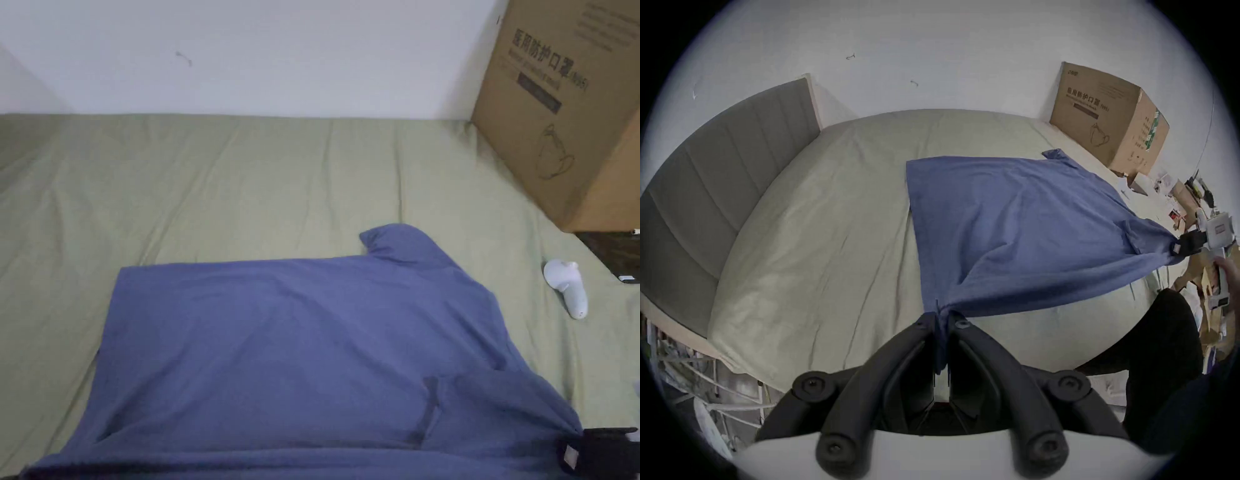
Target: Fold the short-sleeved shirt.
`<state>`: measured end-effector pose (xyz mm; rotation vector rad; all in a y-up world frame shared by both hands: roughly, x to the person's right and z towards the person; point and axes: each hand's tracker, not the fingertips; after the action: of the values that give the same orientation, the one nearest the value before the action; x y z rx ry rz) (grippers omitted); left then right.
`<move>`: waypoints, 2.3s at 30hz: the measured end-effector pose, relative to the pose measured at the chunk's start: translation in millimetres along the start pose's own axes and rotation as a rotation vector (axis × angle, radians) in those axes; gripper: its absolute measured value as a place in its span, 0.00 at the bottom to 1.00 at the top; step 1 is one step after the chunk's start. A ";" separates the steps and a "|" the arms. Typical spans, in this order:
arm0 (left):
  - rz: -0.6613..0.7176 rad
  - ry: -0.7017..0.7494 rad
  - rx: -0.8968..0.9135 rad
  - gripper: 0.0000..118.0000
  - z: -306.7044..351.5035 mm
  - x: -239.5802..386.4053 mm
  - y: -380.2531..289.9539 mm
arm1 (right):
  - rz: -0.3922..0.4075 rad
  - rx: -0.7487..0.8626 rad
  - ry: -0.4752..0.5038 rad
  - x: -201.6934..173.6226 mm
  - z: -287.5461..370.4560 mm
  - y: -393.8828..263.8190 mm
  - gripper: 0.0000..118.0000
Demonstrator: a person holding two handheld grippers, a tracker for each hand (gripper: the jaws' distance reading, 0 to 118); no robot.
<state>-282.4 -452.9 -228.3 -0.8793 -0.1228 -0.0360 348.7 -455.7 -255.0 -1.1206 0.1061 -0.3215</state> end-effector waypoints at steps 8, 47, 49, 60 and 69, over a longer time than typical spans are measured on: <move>-0.176 0.019 -0.030 0.05 -39.6 -4.6 55.6 | 0.053 -0.001 -0.032 -23.4 -17.9 65.6 0.09; 0.372 -0.085 -0.072 0.12 -77.8 -50.1 59.0 | -0.002 0.321 0.091 -84.6 -31.5 48.5 0.00; 0.469 -0.173 -0.059 0.74 -97.1 -63.2 55.9 | -0.006 0.306 0.082 -80.8 -32.9 47.0 0.00; 0.303 0.011 -0.309 0.90 -187.9 -34.9 49.5 | -0.097 0.269 0.096 -65.6 -35.9 45.5 0.00; 0.234 -0.076 -0.134 0.02 -140.2 -13.9 57.1 | -0.105 0.254 0.091 -55.2 -47.5 54.1 0.00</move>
<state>-278.5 -524.7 -362.2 -1.0247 -0.0881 0.2099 295.6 -458.6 -328.5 -0.8616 0.0845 -0.4669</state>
